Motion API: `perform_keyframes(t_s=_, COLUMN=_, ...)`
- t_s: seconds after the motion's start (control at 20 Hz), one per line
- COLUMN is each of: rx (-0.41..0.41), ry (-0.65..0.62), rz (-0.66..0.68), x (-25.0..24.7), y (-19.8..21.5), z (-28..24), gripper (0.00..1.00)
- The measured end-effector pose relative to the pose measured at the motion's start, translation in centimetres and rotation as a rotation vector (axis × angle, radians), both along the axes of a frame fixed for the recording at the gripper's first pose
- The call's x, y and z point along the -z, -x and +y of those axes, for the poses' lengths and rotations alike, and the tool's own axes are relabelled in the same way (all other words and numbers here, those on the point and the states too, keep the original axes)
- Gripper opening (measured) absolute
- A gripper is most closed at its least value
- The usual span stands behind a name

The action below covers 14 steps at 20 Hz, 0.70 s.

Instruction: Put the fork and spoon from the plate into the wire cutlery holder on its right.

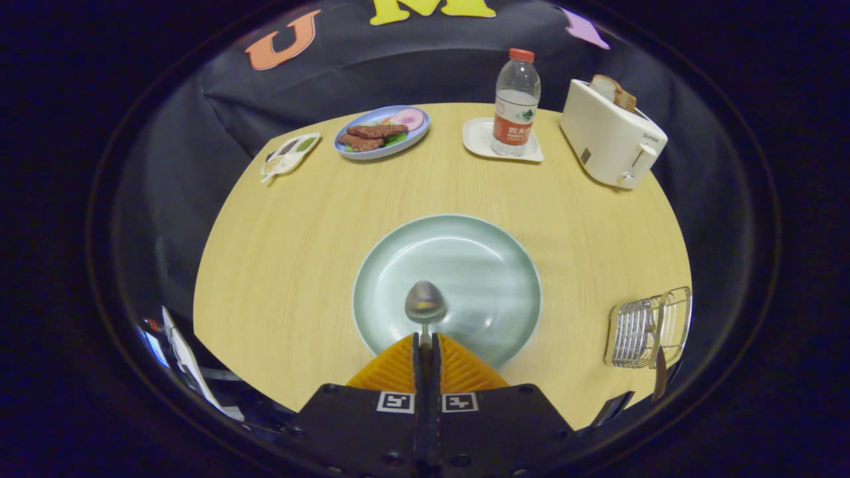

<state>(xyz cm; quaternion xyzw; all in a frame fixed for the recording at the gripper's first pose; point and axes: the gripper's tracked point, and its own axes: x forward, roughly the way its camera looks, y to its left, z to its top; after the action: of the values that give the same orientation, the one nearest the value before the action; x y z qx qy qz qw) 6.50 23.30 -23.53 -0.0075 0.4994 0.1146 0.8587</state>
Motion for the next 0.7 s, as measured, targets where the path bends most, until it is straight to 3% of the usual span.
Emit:
perform_keyframes(t_s=0.4, rx=-0.009, ry=-0.056, rz=0.032, x=-6.3, y=1.0, z=-4.6, gripper=0.00)
perform_keyframes(t_s=0.7, rx=0.042, ry=-0.067, rz=0.000, x=-12.8, y=2.5, z=-12.9, gripper=0.00)
